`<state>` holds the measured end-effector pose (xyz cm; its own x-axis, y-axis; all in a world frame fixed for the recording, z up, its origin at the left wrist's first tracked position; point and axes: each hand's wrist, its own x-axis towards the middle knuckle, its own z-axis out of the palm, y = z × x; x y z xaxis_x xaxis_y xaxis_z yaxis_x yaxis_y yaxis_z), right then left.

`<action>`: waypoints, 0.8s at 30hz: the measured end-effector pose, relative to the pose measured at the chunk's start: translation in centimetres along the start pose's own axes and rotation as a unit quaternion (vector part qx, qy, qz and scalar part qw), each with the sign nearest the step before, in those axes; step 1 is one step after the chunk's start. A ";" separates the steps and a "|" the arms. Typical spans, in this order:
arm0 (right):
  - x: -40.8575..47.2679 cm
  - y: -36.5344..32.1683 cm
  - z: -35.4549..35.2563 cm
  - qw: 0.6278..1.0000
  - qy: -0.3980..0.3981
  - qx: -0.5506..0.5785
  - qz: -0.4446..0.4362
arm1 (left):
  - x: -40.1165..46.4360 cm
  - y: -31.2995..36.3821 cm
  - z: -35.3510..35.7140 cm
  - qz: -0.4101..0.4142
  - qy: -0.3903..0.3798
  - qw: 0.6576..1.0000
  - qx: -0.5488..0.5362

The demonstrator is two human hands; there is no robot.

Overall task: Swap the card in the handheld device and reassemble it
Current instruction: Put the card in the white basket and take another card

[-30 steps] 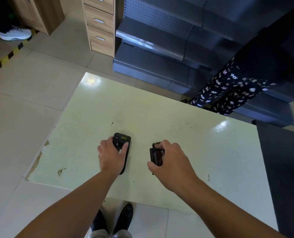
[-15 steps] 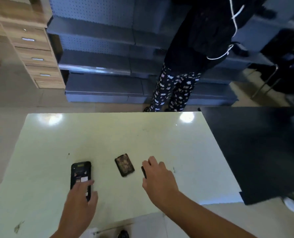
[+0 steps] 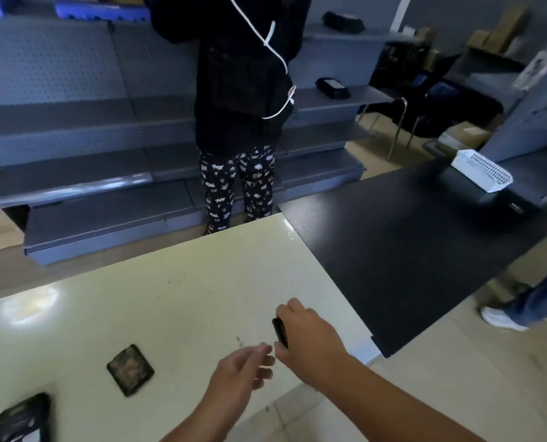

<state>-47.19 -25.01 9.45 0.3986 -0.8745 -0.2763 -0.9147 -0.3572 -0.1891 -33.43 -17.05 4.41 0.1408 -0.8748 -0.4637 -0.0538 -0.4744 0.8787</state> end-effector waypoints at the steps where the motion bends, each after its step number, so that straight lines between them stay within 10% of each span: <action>1: 0.3 1.8 -0.7 1.000 0.004 -0.001 -0.005 | 1.2 1.5 2.5 -0.020 -0.009 0.999 -0.046; 9: 1.3 20.4 -6.6 0.999 0.049 -0.017 -0.004 | 9.5 9.3 19.8 0.045 0.065 0.993 0.087; 13: 1.5 29.3 -10.0 0.998 0.059 0.008 0.029 | 12.7 12.3 25.6 0.200 0.107 0.925 0.304; 24: 7.0 50.0 -14.9 0.996 0.046 -0.009 0.070 | 24.2 19.3 42.2 0.310 0.098 0.842 0.431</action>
<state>-91.10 -53.83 12.10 0.2593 -0.9423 -0.2117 -0.9625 -0.2340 -0.1374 -72.77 -51.51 5.37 -0.0218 -0.9875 0.1561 -0.8623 0.0976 0.4969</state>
